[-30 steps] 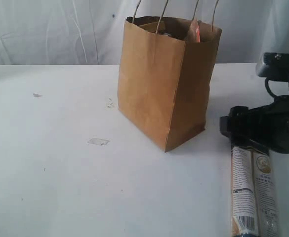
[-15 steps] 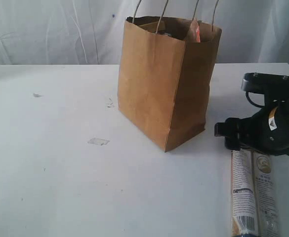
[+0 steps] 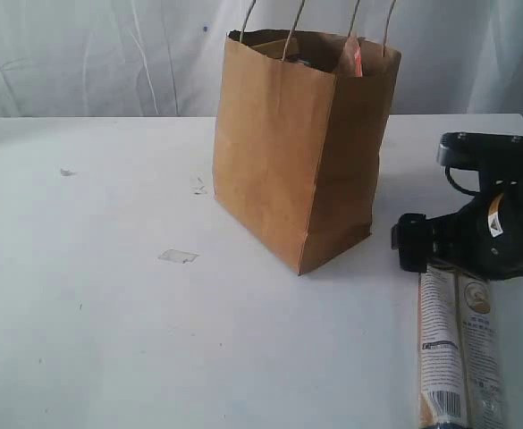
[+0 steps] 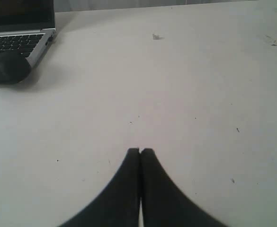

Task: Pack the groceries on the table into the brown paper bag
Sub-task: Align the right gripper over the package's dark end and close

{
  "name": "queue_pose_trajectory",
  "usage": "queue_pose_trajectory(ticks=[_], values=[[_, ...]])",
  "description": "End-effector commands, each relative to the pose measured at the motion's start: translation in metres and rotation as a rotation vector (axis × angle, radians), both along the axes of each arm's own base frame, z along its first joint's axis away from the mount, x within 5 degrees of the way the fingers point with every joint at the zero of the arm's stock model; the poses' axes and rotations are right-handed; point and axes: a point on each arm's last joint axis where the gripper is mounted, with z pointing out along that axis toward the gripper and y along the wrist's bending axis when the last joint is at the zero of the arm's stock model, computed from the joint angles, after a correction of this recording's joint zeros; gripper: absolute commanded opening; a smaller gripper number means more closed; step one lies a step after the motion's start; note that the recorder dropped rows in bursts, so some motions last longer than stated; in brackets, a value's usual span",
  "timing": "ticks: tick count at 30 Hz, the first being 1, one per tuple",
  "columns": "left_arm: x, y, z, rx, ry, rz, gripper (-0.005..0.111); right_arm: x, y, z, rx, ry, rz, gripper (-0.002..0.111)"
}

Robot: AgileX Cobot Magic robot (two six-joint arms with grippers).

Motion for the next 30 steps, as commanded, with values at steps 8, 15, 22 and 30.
queue_pose_trajectory(ticks=[8,15,22,30], values=[[0.000,0.000,-0.001,-0.005,-0.004,0.000,0.000,-0.001,0.002,-0.001,0.094,0.025,-0.077,0.101],[0.000,0.000,-0.001,-0.005,-0.004,0.000,0.000,0.008,-0.013,-0.012,-0.043,0.046,-0.073,0.101],[0.000,0.000,-0.001,-0.005,-0.004,0.000,0.000,0.021,-0.020,-0.043,-0.001,0.146,-0.175,0.101],[0.000,0.000,-0.001,-0.005,-0.004,0.000,0.000,0.034,-0.012,-0.063,0.043,0.117,-0.133,0.101]])
